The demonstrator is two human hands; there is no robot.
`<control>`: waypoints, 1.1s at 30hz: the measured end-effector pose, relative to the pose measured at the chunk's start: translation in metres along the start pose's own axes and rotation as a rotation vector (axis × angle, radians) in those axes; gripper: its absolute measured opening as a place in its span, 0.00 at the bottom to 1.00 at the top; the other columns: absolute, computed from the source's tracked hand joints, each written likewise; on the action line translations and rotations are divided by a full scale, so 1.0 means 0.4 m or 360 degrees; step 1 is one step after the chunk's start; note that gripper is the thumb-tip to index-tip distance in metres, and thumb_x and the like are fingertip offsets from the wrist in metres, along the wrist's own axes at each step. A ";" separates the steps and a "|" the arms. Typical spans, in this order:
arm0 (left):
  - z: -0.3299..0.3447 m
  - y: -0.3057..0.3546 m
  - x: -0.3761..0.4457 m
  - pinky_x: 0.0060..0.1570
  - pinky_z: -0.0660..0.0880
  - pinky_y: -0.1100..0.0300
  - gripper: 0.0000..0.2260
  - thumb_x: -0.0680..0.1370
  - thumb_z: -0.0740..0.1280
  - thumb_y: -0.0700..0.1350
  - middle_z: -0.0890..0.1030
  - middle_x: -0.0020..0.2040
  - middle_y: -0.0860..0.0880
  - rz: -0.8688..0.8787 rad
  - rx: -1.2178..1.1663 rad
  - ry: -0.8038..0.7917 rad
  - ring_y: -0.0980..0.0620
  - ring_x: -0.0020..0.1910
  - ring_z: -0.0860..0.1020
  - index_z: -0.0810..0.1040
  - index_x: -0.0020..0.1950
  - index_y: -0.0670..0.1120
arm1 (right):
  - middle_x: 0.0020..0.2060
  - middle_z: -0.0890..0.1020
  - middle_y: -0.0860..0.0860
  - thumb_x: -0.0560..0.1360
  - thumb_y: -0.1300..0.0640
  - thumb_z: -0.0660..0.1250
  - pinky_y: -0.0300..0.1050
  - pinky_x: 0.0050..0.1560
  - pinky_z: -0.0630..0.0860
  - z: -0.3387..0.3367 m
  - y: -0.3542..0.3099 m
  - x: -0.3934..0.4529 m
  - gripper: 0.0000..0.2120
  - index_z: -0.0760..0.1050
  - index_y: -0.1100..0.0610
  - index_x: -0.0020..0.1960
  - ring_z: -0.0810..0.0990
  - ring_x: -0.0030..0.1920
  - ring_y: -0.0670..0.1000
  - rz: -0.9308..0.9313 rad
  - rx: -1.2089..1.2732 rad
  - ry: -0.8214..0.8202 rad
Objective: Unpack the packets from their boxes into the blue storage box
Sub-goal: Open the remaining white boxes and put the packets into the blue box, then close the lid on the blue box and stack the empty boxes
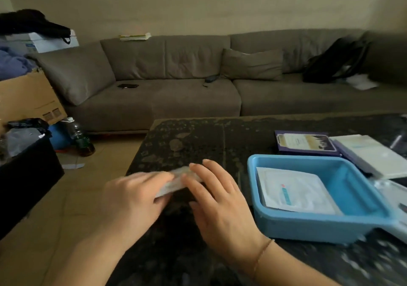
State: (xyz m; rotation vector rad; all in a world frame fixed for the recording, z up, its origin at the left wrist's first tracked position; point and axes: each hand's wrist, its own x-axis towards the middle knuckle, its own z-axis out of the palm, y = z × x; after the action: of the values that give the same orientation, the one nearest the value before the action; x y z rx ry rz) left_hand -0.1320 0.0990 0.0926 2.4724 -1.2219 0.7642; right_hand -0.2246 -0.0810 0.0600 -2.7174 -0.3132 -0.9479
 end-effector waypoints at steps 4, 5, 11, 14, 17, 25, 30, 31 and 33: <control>0.160 0.026 0.060 0.35 0.77 0.56 0.12 0.66 0.78 0.37 0.86 0.46 0.48 -0.0147 0.0144 0.0130 0.45 0.44 0.84 0.85 0.48 0.44 | 0.66 0.74 0.50 0.76 0.58 0.69 0.50 0.67 0.71 -0.117 0.025 -0.088 0.18 0.74 0.53 0.65 0.70 0.70 0.51 -0.0109 0.0219 0.0370; 0.210 0.035 0.070 0.35 0.78 0.55 0.14 0.64 0.79 0.37 0.86 0.46 0.47 -0.0179 0.0143 0.0071 0.44 0.44 0.84 0.84 0.48 0.44 | 0.65 0.75 0.49 0.77 0.58 0.69 0.51 0.65 0.72 -0.152 0.041 -0.121 0.16 0.74 0.52 0.64 0.72 0.69 0.51 -0.0137 0.0203 0.0438; 0.393 0.089 0.100 0.41 0.77 0.48 0.17 0.62 0.82 0.40 0.84 0.49 0.47 -0.0309 0.0117 -0.0248 0.43 0.48 0.81 0.83 0.49 0.47 | 0.55 0.80 0.52 0.75 0.61 0.66 0.54 0.57 0.75 -0.302 0.247 -0.300 0.10 0.75 0.57 0.55 0.78 0.57 0.57 0.0111 -0.0125 0.0824; 0.434 0.112 0.107 0.42 0.75 0.48 0.17 0.65 0.81 0.47 0.83 0.51 0.46 -0.0383 0.0133 -0.0350 0.43 0.49 0.79 0.82 0.51 0.46 | 0.51 0.80 0.55 0.75 0.61 0.65 0.51 0.59 0.74 -0.339 0.369 -0.373 0.08 0.80 0.63 0.51 0.78 0.54 0.59 0.0356 -0.0291 0.0841; 0.460 0.126 0.112 0.44 0.75 0.48 0.16 0.68 0.79 0.48 0.82 0.52 0.46 -0.0420 0.0105 -0.0354 0.44 0.51 0.78 0.81 0.52 0.46 | 0.50 0.81 0.59 0.73 0.62 0.67 0.53 0.58 0.74 -0.350 0.454 -0.440 0.09 0.80 0.68 0.49 0.79 0.53 0.61 0.0554 -0.0340 0.0813; 0.459 0.156 0.118 0.54 0.73 0.48 0.07 0.76 0.71 0.45 0.82 0.54 0.48 -0.0544 -0.0095 -0.0272 0.46 0.55 0.76 0.83 0.53 0.46 | 0.55 0.81 0.56 0.71 0.57 0.74 0.59 0.55 0.77 -0.369 0.693 -0.564 0.13 0.82 0.58 0.55 0.77 0.57 0.61 0.1257 -0.0815 0.0015; 0.344 0.268 0.133 0.55 0.78 0.48 0.07 0.81 0.65 0.43 0.84 0.49 0.52 -0.1290 -0.1305 0.0162 0.50 0.50 0.81 0.82 0.52 0.46 | 0.56 0.81 0.52 0.70 0.41 0.70 0.58 0.58 0.76 -0.398 0.816 -0.668 0.13 0.82 0.47 0.50 0.77 0.57 0.61 0.1789 -0.0778 -0.0308; 0.324 0.282 0.131 0.55 0.78 0.48 0.06 0.81 0.65 0.44 0.83 0.50 0.53 -0.1301 -0.1368 0.0192 0.51 0.51 0.81 0.82 0.53 0.47 | 0.55 0.81 0.50 0.69 0.39 0.69 0.59 0.57 0.77 -0.396 0.836 -0.684 0.12 0.81 0.44 0.48 0.77 0.57 0.60 0.1763 -0.0767 -0.0303; 0.293 0.299 0.133 0.56 0.77 0.50 0.06 0.80 0.66 0.46 0.83 0.51 0.55 -0.1255 -0.1376 0.0246 0.52 0.53 0.80 0.82 0.53 0.50 | 0.54 0.80 0.48 0.69 0.38 0.67 0.59 0.56 0.76 -0.375 0.895 -0.727 0.11 0.79 0.42 0.46 0.77 0.57 0.59 0.1657 -0.0830 -0.0283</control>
State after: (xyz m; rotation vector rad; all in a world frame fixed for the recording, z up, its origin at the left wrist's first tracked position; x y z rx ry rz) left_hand -0.1613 -0.0620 0.0283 1.8403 -0.3037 0.1346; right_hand -0.4340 -0.4996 -0.0670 -2.7390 1.3545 -0.4893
